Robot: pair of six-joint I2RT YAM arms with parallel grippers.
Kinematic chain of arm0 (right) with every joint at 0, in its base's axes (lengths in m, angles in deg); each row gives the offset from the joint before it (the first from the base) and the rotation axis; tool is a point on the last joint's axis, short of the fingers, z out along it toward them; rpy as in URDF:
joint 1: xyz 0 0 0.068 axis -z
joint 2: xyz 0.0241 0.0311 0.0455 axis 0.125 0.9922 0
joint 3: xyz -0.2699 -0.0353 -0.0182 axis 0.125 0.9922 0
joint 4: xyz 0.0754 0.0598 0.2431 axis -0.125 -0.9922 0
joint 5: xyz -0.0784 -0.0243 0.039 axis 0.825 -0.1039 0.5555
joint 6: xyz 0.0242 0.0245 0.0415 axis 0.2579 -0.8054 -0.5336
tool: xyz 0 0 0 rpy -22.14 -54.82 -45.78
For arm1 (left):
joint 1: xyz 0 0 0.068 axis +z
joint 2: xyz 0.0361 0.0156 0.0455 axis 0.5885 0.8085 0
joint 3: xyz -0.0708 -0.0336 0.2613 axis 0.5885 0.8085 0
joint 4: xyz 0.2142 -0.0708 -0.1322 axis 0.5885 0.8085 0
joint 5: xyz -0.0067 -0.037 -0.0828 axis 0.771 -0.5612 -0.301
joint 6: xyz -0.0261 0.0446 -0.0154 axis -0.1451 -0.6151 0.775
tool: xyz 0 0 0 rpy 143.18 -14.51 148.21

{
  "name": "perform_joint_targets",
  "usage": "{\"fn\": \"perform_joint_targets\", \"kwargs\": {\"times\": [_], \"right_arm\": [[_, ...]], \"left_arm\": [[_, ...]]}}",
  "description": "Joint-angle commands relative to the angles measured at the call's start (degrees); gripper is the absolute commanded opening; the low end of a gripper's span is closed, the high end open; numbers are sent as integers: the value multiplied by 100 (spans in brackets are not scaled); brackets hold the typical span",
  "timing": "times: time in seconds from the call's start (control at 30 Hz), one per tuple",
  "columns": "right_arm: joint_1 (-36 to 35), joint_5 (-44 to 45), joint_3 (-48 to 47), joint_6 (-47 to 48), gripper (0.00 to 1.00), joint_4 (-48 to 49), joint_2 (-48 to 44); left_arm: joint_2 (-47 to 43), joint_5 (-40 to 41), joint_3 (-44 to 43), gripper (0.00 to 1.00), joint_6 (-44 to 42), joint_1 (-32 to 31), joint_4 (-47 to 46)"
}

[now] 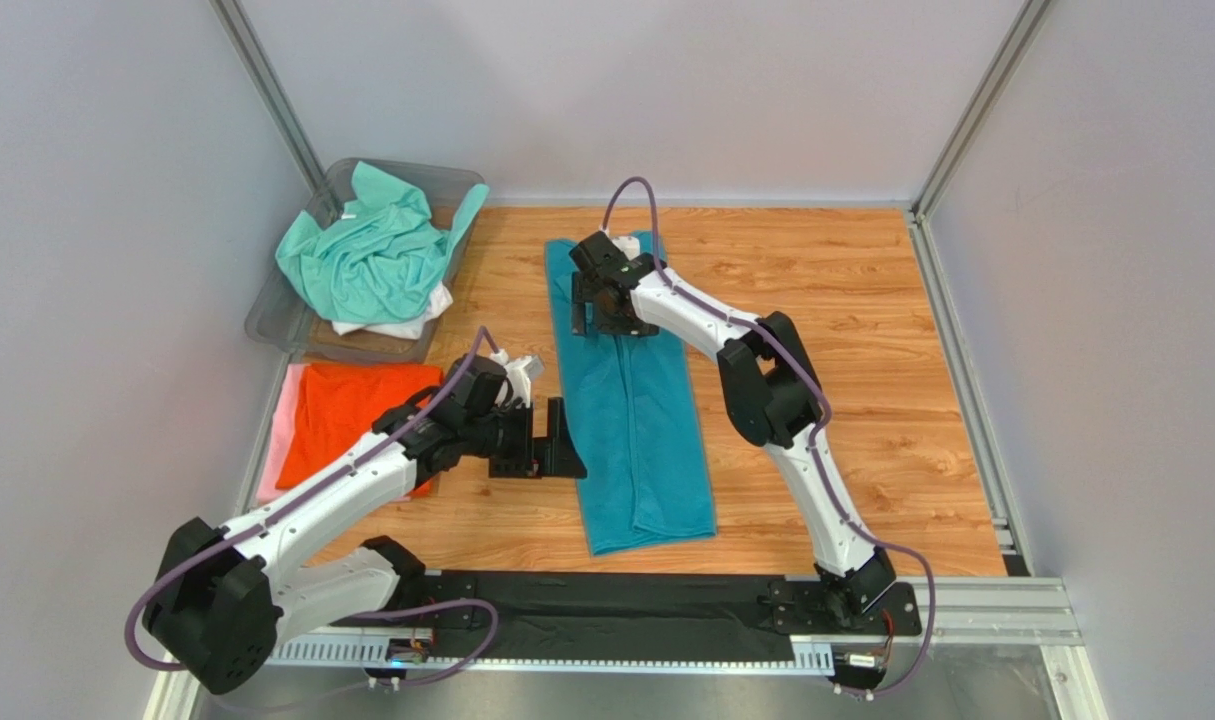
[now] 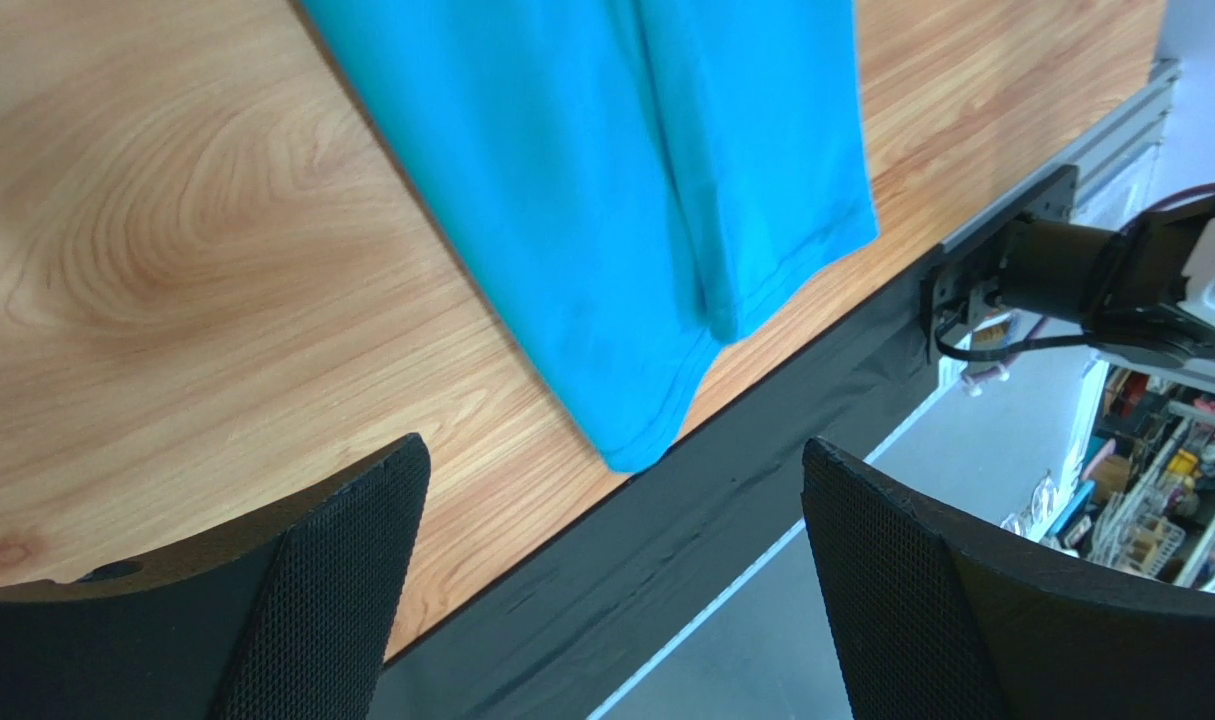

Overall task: Fold and stack the t-shirts
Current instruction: Fold the tshirt

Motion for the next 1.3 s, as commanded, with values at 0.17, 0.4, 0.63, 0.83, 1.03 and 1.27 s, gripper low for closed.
{"fn": "perform_joint_targets", "kwargs": {"times": [0.17, 0.4, 0.63, 0.83, 1.03, 1.27], "right_arm": [[74, -601, -799, -243, 100, -139, 130], [12, -593, 1236, 303, 100, 150, -2282], [-102, -469, 4910, -154, 100, 819, -4791], [-173, -707, 6767, -444, 100, 495, -6400], [-199, -1233, 7655, -778, 99, 362, -7438], [-638, -1463, 7814, -804, 92, 257, -7615]], "left_arm": [[101, 102, 127, 100, 311, -190, 26], [171, 577, 495, 100, 899, -1015, -176], [636, 850, 847, 94, 1541, -1579, -1158], [1348, 832, 804, 77, 1840, -1799, -1811], [2008, 805, 707, 43, 2007, -2001, -1829], [2035, 1148, 839, 17, 2280, -2133, -1645]]}}
